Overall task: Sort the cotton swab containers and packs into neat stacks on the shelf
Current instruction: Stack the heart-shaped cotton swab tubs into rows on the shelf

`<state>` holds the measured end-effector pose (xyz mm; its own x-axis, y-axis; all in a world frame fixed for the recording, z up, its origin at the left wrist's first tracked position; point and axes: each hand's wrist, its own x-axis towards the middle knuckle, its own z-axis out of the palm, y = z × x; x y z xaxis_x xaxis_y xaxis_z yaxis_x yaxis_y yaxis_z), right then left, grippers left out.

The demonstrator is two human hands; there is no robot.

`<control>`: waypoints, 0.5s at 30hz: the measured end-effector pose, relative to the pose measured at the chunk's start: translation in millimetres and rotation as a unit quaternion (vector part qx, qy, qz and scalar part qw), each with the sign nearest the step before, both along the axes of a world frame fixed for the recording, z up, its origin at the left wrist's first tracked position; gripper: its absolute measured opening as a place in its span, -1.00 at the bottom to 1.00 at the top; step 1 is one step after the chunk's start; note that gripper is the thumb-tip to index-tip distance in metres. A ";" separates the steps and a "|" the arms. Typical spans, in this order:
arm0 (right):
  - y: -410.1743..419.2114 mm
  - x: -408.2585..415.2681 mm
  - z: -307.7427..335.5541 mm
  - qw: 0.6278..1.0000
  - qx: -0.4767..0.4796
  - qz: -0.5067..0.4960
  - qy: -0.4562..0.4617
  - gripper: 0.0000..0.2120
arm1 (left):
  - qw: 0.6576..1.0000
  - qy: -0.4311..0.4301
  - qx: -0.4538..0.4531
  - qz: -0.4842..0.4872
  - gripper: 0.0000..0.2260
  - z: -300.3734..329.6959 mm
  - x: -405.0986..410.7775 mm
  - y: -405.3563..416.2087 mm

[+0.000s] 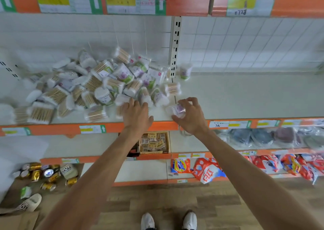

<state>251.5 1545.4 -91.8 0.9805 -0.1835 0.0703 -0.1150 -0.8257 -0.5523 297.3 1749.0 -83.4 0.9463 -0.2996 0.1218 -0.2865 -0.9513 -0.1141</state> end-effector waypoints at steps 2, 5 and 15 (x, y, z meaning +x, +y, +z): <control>-5.4 1.8 -1.3 1.000 -0.001 0.003 0.004 -0.39 | 1.000 0.002 -0.011 -0.011 -0.65 -2.7 0.9 0.4; -12.6 5.5 -4.1 1.000 -0.009 0.012 0.008 -0.40 | 0.999 0.010 -0.047 -0.027 -0.69 -7.5 3.4 4.6; -13.9 21.0 -6.6 0.990 -0.126 0.061 0.034 -0.38 | 0.974 0.079 -0.211 0.001 -0.62 -13.3 3.9 11.6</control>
